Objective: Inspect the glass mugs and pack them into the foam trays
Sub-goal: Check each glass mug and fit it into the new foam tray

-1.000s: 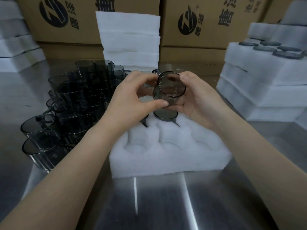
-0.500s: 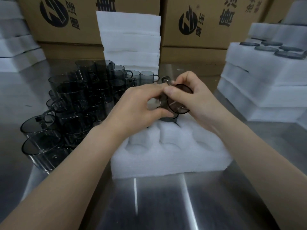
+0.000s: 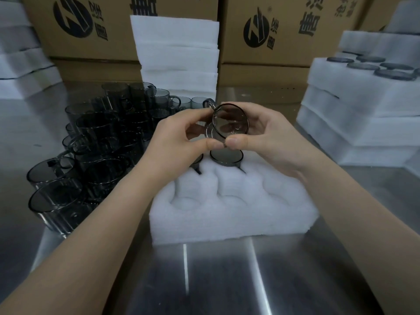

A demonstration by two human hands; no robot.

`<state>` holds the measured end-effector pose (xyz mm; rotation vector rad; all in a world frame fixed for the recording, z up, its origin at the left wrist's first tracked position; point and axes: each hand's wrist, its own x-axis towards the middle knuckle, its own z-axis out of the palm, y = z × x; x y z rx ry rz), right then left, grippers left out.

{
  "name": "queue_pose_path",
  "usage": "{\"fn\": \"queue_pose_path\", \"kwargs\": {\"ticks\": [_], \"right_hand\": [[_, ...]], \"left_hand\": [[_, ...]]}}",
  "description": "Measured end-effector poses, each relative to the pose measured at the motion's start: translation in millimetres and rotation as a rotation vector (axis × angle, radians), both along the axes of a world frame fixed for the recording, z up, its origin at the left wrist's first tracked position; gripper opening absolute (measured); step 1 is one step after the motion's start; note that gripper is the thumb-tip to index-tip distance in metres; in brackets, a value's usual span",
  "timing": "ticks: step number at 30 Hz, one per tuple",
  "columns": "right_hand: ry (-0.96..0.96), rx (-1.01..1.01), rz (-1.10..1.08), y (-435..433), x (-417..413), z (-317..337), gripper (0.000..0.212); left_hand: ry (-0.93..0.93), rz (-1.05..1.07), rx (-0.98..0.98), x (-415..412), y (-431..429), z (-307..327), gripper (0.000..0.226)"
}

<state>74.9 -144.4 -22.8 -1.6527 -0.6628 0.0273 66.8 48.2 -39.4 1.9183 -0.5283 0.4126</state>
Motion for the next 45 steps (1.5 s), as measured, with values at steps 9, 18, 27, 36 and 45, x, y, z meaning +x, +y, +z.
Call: {"fn": "queue_pose_path", "kwargs": {"ticks": [9,18,27,36,45], "right_hand": [[0.234,0.188,0.018,-5.2,-1.8,3.0,0.043],[0.085,0.121,-0.245,7.2,-6.1,5.8,0.026],[-0.09,-0.087,-0.274,11.2,-7.4,-1.8,0.045],[0.204,0.321,-0.129,9.0,-10.0,5.0,0.016],[0.0,0.204,-0.188,12.5,-11.1,2.1,0.028]], "left_hand": [[0.061,-0.093,-0.05,1.5,4.4,-0.1,0.062],[-0.252,-0.107,0.179,-2.5,-3.0,-1.2,0.062],[-0.246,-0.048,0.167,-3.8,-5.5,1.2,0.06],[-0.049,-0.058,0.019,-10.7,-4.8,3.8,0.055],[-0.022,-0.038,-0.058,-9.0,-4.9,4.2,0.053]]}}
